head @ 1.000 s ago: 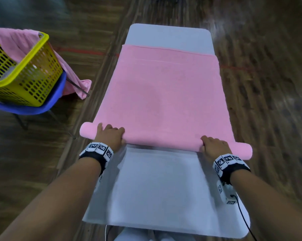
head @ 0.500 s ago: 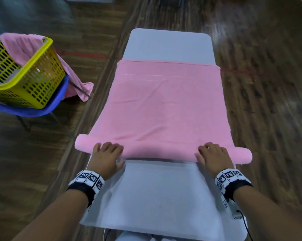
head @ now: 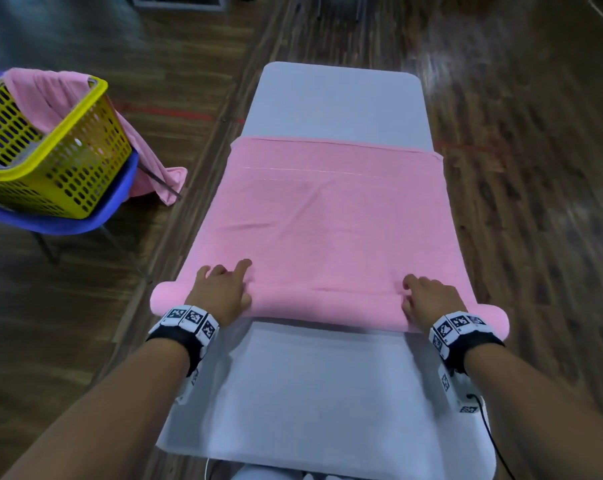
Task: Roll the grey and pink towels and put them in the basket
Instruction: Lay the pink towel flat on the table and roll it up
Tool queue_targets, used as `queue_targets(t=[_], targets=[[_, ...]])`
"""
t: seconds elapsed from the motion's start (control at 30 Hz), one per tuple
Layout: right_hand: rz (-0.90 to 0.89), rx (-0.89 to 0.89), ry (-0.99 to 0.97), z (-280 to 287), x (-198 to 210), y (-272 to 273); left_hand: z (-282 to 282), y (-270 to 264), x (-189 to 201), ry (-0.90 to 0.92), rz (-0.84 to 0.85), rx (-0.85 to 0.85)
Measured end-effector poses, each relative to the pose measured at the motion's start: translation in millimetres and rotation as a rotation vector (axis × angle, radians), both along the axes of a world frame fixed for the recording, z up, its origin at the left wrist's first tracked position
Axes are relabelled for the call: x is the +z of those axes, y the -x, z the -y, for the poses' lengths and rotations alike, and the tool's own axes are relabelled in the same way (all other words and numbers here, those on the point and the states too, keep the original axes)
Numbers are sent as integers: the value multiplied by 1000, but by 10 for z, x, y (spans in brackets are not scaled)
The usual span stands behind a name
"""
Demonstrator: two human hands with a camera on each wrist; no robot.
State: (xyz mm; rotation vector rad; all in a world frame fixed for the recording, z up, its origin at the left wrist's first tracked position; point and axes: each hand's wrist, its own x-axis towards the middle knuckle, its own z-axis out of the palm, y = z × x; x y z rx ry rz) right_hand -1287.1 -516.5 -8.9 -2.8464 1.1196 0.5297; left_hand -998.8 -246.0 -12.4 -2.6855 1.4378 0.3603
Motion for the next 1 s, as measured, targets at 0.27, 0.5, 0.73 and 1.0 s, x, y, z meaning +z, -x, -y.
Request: queue_targets(t=[0.27,0.5,0.73,1.0], targets=[[166,9,-3,-469,-193,292,-498,186,-289,108,64,-74],[76,-20,5,-266,-53,26,-117,-103,-101,-48,-2,-41],[184,-37,102,-226,20,-14,-99,-176,-12,135,155,-189],[198,-55,27,-657,-230,167,-334,95,-295,137,31,-93]])
